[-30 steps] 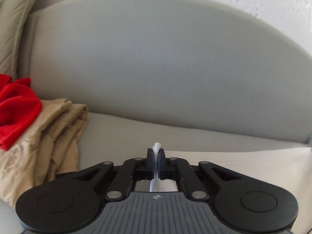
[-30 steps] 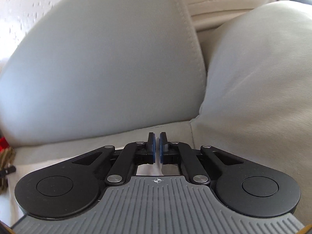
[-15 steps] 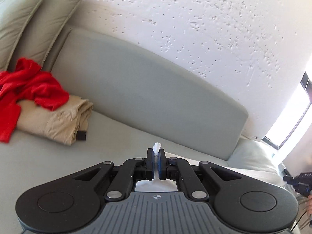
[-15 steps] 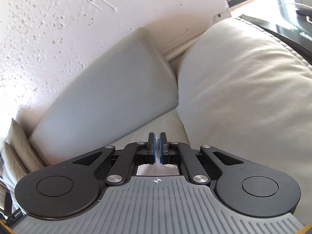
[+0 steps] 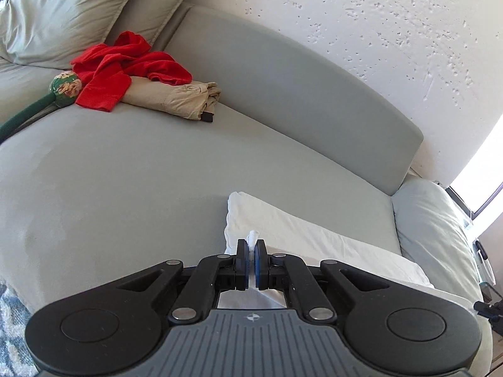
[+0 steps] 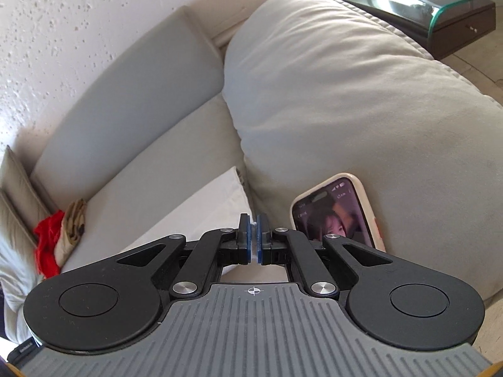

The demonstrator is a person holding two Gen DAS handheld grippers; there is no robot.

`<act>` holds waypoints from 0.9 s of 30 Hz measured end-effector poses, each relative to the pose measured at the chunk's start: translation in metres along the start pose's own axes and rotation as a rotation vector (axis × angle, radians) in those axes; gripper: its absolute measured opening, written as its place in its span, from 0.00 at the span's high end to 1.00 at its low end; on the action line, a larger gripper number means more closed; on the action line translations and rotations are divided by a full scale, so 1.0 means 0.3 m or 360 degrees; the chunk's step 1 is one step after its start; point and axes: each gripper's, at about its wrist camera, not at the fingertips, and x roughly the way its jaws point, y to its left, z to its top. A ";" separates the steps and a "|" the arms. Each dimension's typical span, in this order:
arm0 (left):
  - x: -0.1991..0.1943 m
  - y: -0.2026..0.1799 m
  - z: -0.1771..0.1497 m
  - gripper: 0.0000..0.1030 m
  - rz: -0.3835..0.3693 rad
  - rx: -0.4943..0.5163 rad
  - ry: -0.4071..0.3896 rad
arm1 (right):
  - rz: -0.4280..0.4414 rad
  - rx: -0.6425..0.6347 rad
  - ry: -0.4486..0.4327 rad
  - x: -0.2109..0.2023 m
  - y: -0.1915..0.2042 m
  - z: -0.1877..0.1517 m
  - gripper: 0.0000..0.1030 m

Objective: Fold clothes
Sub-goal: 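Grasp the shirt's collar end with both grippers and fold it over the hem, then open both grippers and release the folded white shirt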

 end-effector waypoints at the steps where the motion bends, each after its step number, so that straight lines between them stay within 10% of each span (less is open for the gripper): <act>1: 0.004 0.003 -0.004 0.98 0.0016 0.0014 0.0014 | -0.0004 -0.0017 -0.0006 -0.014 -0.004 -0.009 0.97; 10: 0.079 -0.001 -0.060 0.80 0.0278 0.0114 0.0269 | -0.0199 -0.0233 0.0162 0.074 0.020 -0.073 0.95; 12: 0.035 -0.003 -0.059 0.62 0.0344 0.0139 0.0232 | -0.0189 -0.0204 0.0186 0.051 0.013 -0.068 0.82; 16: -0.082 -0.013 -0.058 0.62 0.0427 0.0158 0.0151 | -0.0036 -0.0033 0.0106 -0.096 -0.022 -0.022 0.51; 22: -0.193 -0.123 -0.128 0.62 0.0228 0.0202 0.0121 | 0.0121 0.0064 0.0130 -0.217 -0.049 -0.020 0.41; 27: -0.114 -0.302 -0.243 0.59 0.0162 0.0625 0.0288 | 0.0081 -0.0025 0.0319 -0.124 -0.003 -0.093 0.38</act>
